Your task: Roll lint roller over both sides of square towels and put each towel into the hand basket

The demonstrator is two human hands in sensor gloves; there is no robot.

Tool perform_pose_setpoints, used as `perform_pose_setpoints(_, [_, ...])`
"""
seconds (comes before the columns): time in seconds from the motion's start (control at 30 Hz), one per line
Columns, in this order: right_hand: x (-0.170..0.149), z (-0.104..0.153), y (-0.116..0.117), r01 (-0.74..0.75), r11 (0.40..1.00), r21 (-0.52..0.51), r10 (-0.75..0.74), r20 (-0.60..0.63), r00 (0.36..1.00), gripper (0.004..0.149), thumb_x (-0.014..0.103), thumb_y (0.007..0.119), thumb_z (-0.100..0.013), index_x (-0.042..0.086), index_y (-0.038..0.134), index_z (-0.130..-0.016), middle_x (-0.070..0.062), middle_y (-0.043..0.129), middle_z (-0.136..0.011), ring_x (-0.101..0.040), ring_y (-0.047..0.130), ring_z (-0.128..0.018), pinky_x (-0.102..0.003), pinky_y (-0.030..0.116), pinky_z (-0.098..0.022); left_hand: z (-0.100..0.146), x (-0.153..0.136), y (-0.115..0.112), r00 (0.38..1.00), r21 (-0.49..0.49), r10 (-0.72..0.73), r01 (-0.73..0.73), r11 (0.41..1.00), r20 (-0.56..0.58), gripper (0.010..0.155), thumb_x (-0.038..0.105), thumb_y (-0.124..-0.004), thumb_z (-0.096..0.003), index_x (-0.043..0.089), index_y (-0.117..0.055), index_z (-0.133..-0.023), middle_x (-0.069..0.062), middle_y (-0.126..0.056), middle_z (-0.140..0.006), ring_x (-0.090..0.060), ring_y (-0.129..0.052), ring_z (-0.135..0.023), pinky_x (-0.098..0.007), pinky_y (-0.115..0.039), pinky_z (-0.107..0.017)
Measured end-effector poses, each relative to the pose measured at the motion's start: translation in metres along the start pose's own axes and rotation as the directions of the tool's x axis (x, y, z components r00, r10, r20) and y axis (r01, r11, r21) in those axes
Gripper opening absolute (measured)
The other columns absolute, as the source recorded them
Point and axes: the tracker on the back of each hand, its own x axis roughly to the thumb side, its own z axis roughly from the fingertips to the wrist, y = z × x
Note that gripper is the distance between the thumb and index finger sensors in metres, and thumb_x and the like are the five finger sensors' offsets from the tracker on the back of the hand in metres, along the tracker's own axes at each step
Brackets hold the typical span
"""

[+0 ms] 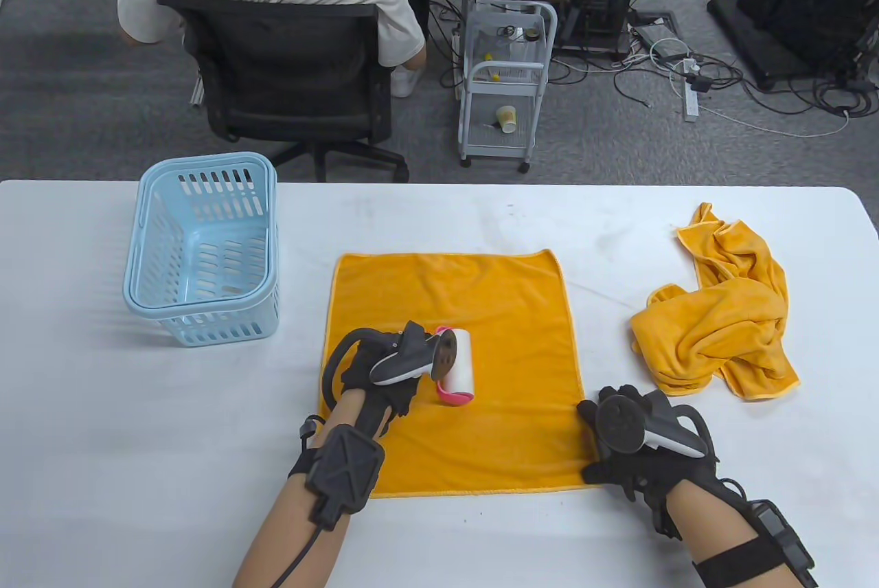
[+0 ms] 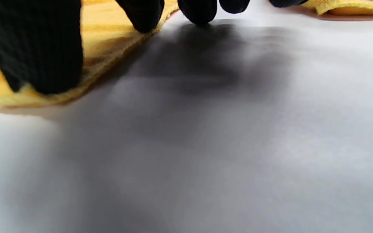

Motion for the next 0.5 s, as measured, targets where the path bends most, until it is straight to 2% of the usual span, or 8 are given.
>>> perform_pose_setpoints(0.1, [0.0, 0.0, 0.0, 0.002, 1.0, 0.001, -0.002, 0.0, 1.0, 0.096, 0.061, 0.088, -0.04, 0.021, 0.042, -0.114, -0.023, 0.035, -0.116, -0.054, 0.032, -0.104, -0.073, 0.044, -0.068, 0.01, -0.028, -0.003, 0.977, -0.053, -0.191, 0.187, 0.981, -0.097, 0.06, 0.037, -0.082, -0.046, 0.039, -0.059, -0.101, 0.006, -0.082, -0.102, -0.03, -0.094, -0.092, -0.058, -0.075, -0.07])
perform_pose_setpoints(0.17, [0.0, 0.0, 0.0, -0.001, 1.0, 0.002, 0.001, -0.001, 1.0, 0.096, 0.061, 0.088, -0.04, 0.021, 0.042, -0.114, -0.023, 0.035, -0.116, -0.054, 0.032, -0.104, -0.073, 0.044, -0.068, 0.016, -0.049, -0.007, 0.935, -0.121, -0.315, 0.298, 0.947, -0.161, 0.06, 0.037, -0.083, -0.0459, 0.04, -0.06, -0.101, 0.006, -0.082, -0.103, -0.031, -0.094, -0.092, -0.058, -0.075, -0.07])
perform_pose_setpoints(0.27, [0.0, 0.0, 0.0, 0.0, 1.0, 0.003, 0.0, -0.002, 1.0, 0.095, 0.061, 0.088, -0.04, 0.021, 0.042, -0.114, -0.023, 0.035, -0.116, -0.054, 0.032, -0.104, -0.073, 0.044, -0.068, 0.021, -0.069, -0.008, 0.917, -0.161, -0.354, 0.327, 0.931, -0.184, 0.059, 0.038, -0.083, -0.0462, 0.04, -0.061, -0.101, 0.007, -0.081, -0.103, -0.03, -0.093, -0.093, -0.059, -0.074, -0.071])
perform_pose_setpoints(0.3, [0.0, 0.0, 0.0, 0.0, 1.0, 0.003, 0.0, -0.002, 1.0, 0.095, 0.061, 0.088, -0.041, 0.021, 0.041, -0.114, -0.023, 0.035, -0.116, -0.054, 0.032, -0.104, -0.073, 0.044, -0.068, 0.02, -0.07, -0.008, 0.93, -0.153, -0.32, 0.295, 0.943, -0.179, 0.059, 0.038, -0.083, -0.0466, 0.04, -0.06, -0.101, 0.007, -0.08, -0.104, -0.03, -0.092, -0.094, -0.058, -0.074, -0.071])
perform_pose_setpoints(0.4, [0.0, 0.0, 0.0, 0.002, 1.0, 0.004, -0.002, -0.001, 1.0, 0.095, 0.061, 0.088, -0.041, 0.021, 0.041, -0.114, -0.023, 0.035, -0.116, -0.054, 0.032, -0.104, -0.073, 0.044, -0.068, 0.015, -0.062, -0.004, 0.992, -0.025, -0.015, 0.012, 1.0, -0.123, 0.059, 0.04, -0.08, -0.0479, 0.039, -0.057, -0.102, 0.008, -0.079, -0.103, -0.028, -0.092, -0.092, -0.058, -0.074, -0.07])
perform_pose_setpoints(0.43, [-0.001, 0.0, 0.0, 0.006, 1.0, 0.005, -0.006, -0.001, 1.0, 0.096, 0.061, 0.088, -0.041, 0.021, 0.041, -0.114, -0.023, 0.035, -0.116, -0.054, 0.032, -0.104, -0.073, 0.044, -0.068, 0.01, -0.053, -0.002, 0.99, 0.018, 0.116, -0.115, 0.993, -0.085, 0.06, 0.04, -0.08, -0.0481, 0.038, -0.056, -0.103, 0.007, -0.078, -0.103, -0.028, -0.092, -0.091, -0.057, -0.074, -0.07])
perform_pose_setpoints(0.5, [-0.001, 0.0, 0.0, 0.015, 1.0, 0.008, -0.015, -0.001, 1.0, 0.096, 0.061, 0.088, -0.04, 0.021, 0.041, -0.114, -0.023, 0.034, -0.116, -0.054, 0.031, -0.104, -0.073, 0.044, -0.068, -0.001, -0.033, 0.002, 0.971, 0.063, 0.236, -0.234, 0.97, -0.029, 0.06, 0.041, -0.079, -0.0486, 0.037, -0.054, -0.103, 0.006, -0.078, -0.102, -0.028, -0.091, -0.09, -0.055, -0.073, -0.07])
